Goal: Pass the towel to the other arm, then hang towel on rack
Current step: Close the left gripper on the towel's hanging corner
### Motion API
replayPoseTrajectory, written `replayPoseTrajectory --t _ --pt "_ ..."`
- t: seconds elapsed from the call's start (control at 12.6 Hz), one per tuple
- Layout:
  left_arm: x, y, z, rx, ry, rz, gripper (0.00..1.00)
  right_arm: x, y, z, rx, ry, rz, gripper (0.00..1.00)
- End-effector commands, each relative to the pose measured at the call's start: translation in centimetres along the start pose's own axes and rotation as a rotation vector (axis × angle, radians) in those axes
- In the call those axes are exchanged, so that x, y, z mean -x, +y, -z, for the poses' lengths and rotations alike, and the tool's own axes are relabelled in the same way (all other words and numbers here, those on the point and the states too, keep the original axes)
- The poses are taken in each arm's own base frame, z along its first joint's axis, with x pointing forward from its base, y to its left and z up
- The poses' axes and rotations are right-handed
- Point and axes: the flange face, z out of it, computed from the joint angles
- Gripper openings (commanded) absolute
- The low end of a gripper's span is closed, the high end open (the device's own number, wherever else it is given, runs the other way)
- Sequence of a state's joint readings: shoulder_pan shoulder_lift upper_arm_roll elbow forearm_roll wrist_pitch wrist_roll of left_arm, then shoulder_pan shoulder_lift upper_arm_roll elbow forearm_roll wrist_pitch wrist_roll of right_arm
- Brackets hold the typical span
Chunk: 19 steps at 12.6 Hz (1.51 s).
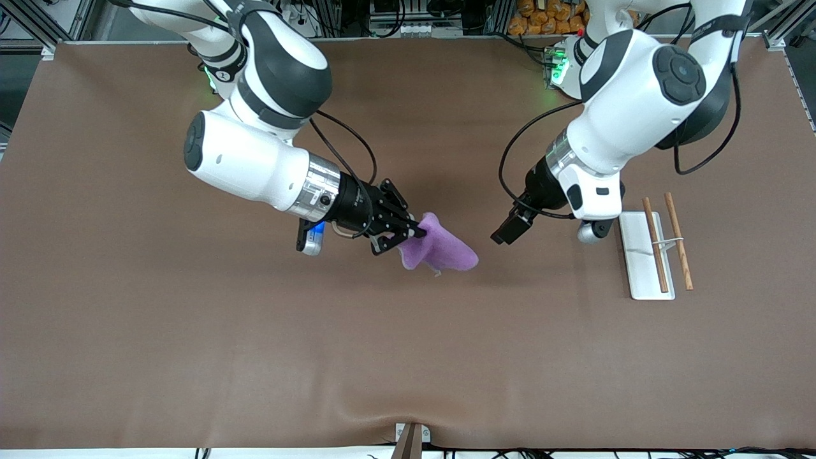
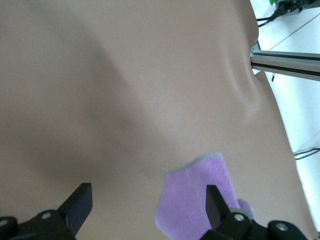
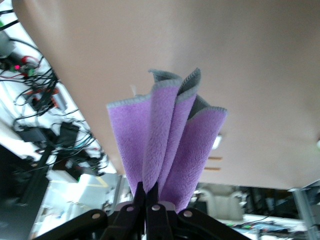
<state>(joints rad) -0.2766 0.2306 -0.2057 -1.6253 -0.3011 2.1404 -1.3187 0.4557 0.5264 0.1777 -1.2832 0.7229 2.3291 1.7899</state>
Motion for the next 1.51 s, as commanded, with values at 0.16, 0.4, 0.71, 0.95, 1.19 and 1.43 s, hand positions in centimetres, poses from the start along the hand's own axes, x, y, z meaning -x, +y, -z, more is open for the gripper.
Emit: replayPoseTrajectory --t 0.16,0.4,0.71,0.95,1.19,1.43 --pt "-1.0 1.5 -1.4 0.095 -0.045 0.075 1.00 1.7 -0.2 -2.5 -0.058 -0.057 -0.066 0.00" --pt "-2.8 2.8 -1.8 0.154 -0.075 0.129 1.00 1.6 -0.2 -2.5 -0.060 -0.055 -0.061 0.00" --pt "-4.2 3.8 -3.2 0.156 -0.080 0.144 0.88 1.5 -0.4 -2.4 -0.061 -0.055 -0.060 0.00" --pt "-4.7 3.8 -3.9 0.149 -0.077 0.143 0.71 1.5 -0.3 -2.5 -0.057 -0.052 -0.057 0.00" --pt "-4.8 3.8 -3.9 0.148 -0.076 0.141 0.50 1.5 -0.3 -2.4 -0.059 -0.052 -0.056 0.00" --pt "-5.0 3.7 -4.0 0.146 -0.075 0.142 0.33 1.3 -0.4 -2.4 -0.056 -0.050 -0.058 0.00"
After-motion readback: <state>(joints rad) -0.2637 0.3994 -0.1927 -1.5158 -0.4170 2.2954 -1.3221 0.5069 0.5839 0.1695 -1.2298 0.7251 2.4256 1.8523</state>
